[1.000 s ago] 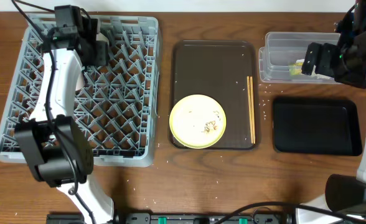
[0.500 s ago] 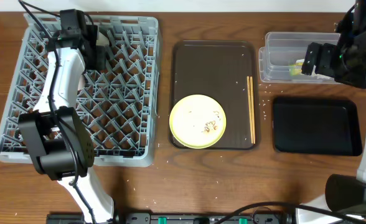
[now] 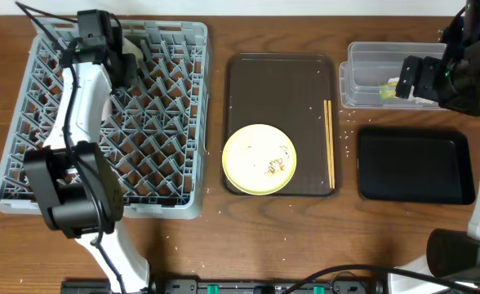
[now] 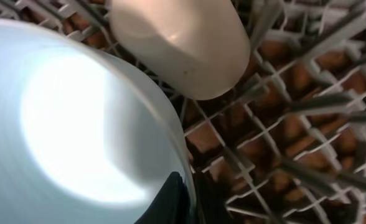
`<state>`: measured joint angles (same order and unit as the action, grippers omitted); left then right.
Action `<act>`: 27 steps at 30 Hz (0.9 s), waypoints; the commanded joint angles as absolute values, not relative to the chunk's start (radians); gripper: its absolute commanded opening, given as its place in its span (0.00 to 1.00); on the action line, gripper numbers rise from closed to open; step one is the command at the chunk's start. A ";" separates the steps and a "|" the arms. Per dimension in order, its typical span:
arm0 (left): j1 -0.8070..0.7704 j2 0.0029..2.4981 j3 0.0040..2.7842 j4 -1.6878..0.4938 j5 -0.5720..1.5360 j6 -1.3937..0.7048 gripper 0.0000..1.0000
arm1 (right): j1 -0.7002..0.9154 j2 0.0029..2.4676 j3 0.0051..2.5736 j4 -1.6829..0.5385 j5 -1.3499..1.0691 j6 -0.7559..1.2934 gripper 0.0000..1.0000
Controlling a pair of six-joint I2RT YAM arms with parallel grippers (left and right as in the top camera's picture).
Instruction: Sort waste into correct bins and load items into the dishwasher
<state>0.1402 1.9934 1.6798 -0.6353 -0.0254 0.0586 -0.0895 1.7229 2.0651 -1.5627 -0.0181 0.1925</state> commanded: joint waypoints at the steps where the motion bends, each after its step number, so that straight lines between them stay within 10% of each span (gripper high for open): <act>1: 0.147 1.869 1.687 -0.654 -0.035 -0.103 0.07 | -0.091 1.700 2.066 -1.563 -0.011 0.178 0.99; 13: 0.169 1.564 1.687 -0.862 -0.012 -0.241 0.07 | -0.091 1.700 2.066 -1.563 -0.011 0.178 0.99; 27: 0.350 1.569 1.562 -1.054 0.660 -0.264 0.07 | -0.091 1.700 2.066 -1.563 -0.011 0.178 0.99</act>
